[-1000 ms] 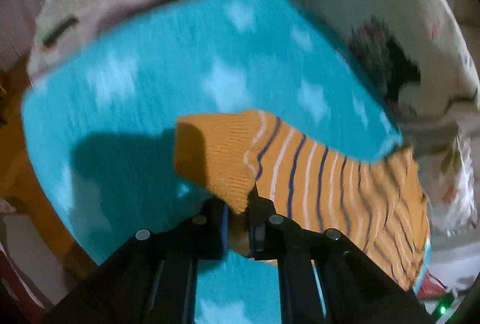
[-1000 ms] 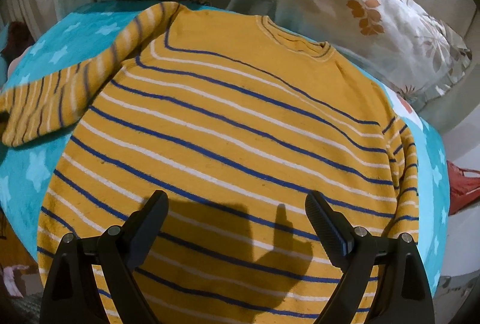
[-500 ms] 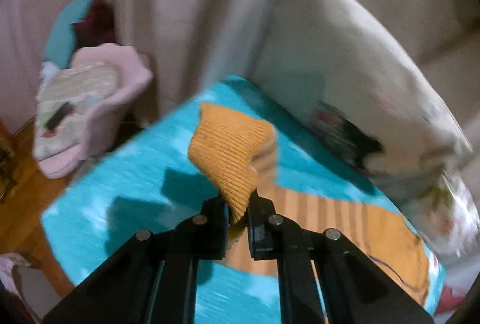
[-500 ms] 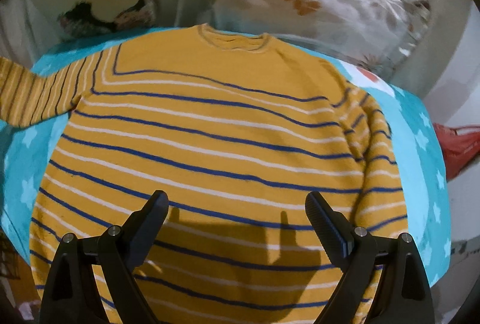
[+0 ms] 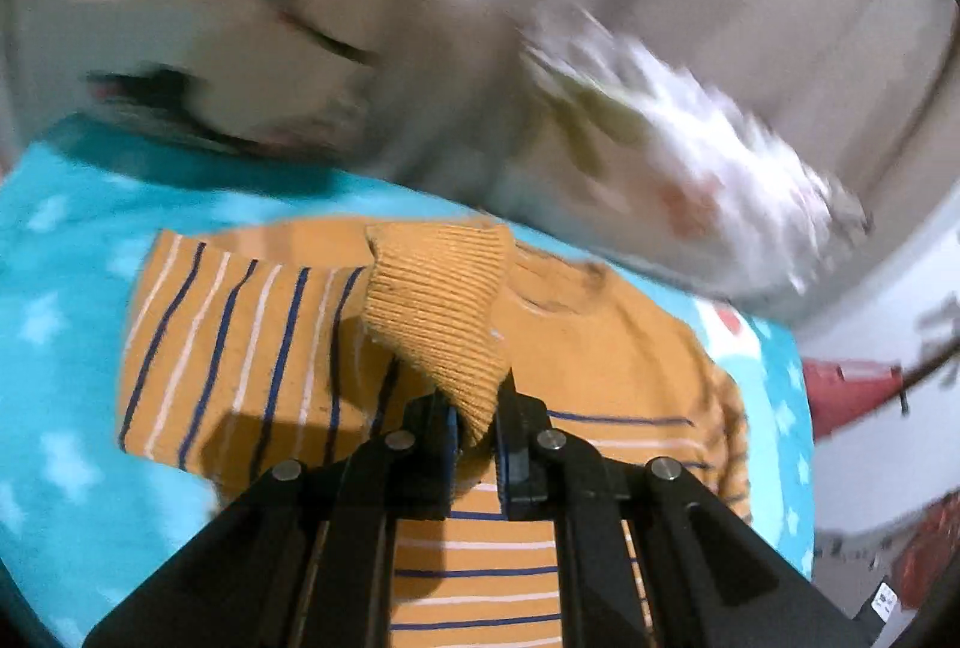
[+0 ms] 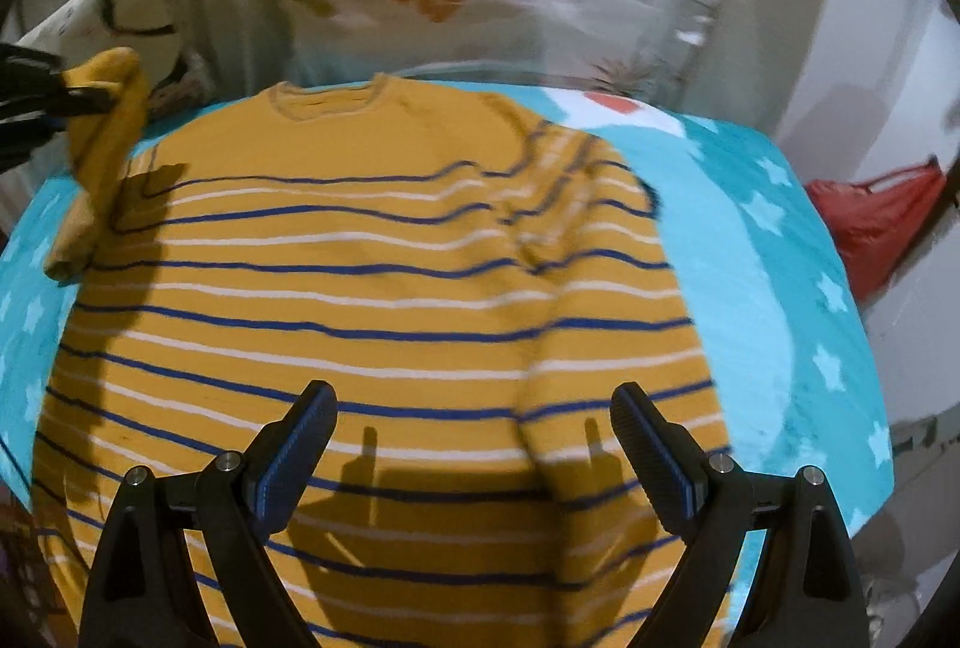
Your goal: Fold small clothes
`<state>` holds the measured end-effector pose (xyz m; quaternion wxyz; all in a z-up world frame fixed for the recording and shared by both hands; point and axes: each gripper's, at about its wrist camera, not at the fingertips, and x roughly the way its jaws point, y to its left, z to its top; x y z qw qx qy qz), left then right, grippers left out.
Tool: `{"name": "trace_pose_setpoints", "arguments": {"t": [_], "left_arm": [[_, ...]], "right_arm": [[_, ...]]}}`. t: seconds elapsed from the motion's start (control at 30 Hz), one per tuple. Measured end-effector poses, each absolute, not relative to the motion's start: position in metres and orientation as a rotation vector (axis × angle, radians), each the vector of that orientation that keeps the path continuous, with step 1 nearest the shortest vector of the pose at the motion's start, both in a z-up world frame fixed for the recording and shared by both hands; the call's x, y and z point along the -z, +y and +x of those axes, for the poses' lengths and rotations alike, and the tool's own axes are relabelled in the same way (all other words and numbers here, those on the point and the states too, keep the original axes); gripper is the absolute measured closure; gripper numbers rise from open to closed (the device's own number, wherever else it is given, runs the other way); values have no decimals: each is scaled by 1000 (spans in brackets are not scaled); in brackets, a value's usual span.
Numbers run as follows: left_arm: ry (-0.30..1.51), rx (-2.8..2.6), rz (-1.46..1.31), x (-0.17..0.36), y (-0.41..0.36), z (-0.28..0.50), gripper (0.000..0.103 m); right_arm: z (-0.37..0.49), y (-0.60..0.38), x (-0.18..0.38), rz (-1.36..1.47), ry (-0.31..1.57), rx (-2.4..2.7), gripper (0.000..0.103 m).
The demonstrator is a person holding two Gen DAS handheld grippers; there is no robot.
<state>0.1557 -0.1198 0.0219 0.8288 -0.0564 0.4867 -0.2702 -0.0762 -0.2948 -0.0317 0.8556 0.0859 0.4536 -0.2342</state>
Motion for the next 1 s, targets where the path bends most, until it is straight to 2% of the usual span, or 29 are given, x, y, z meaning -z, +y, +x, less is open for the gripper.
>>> {"name": "trace_pose_setpoints", "arguments": {"t": [0.27,0.5,0.57,0.73,0.87,0.93,1.0], "left_arm": [[1146,664,-11,27,-239,126,94],[1199,653,39,59,-287,115,93],[1215,664,37,64,-293,114,83],[1223,796,-15,58,-299,101,40],[1183,885,30,35,-303,77,36],[1155,874,74,25,-295,66,28],[1138,836,104,18,-275,59,27]], "right_arm": [[-118,-347,41,259,963,556,8],[-141,-373,49,305,970,576,8],[-143,-377,49,306,969,574,8],[-146,-383,48,309,961,558,8],[-147,-386,47,305,953,544,8],[-147,-388,44,306,942,536,8],[-147,-389,40,307,926,529,8]]}}
